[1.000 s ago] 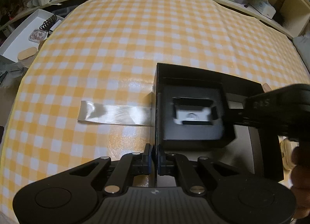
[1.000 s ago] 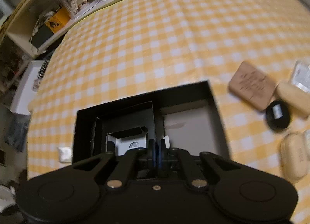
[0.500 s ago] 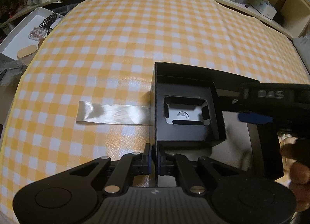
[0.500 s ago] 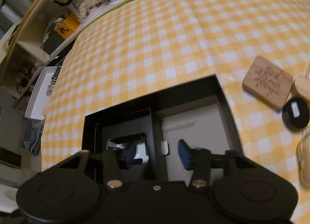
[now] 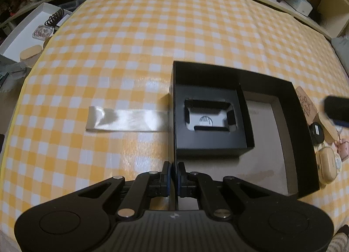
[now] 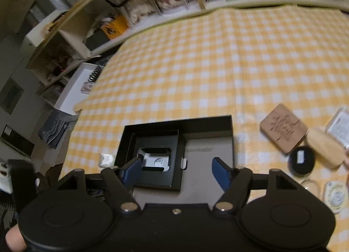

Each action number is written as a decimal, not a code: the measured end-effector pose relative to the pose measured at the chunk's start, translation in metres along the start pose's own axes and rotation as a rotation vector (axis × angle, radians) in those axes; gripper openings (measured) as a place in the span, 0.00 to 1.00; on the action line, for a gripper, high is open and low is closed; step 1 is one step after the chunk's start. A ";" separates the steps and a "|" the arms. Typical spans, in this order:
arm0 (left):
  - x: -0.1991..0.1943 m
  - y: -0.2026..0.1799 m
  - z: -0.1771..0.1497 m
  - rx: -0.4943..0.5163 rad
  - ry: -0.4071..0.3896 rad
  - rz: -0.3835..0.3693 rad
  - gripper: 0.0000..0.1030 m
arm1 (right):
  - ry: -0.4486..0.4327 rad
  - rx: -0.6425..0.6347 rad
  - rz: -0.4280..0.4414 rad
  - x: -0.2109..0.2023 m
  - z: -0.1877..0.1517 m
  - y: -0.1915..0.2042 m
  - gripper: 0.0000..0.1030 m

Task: Organize rigid objects
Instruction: 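Lower the small black box into the large black box, open right gripper, then move the right gripper over the round tape measure and grasp it, then place the tape measure into the small black box, open right gripper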

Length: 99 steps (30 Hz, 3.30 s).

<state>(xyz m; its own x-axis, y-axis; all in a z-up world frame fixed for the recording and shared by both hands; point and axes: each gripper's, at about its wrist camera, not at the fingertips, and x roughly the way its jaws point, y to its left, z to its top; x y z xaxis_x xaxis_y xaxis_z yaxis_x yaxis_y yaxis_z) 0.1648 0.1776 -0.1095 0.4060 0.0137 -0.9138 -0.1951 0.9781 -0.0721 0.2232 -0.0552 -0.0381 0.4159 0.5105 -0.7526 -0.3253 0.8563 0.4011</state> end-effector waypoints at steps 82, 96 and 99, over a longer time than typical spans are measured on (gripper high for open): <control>-0.003 -0.006 -0.010 0.041 0.008 0.026 0.06 | 0.062 0.190 -0.165 -0.027 -0.014 -0.113 0.52; -0.005 -0.003 -0.008 0.042 -0.002 0.009 0.06 | 0.136 -0.003 -0.057 0.069 0.001 0.026 0.52; -0.004 -0.006 -0.009 0.057 -0.003 0.018 0.06 | 0.158 -0.029 -0.070 0.092 0.003 0.045 0.52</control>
<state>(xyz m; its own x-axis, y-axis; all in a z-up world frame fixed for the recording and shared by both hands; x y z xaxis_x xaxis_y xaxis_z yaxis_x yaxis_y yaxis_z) 0.1567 0.1701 -0.1092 0.4055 0.0319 -0.9135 -0.1510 0.9880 -0.0325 0.2495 0.0306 -0.0877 0.3002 0.4295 -0.8517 -0.3259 0.8853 0.3316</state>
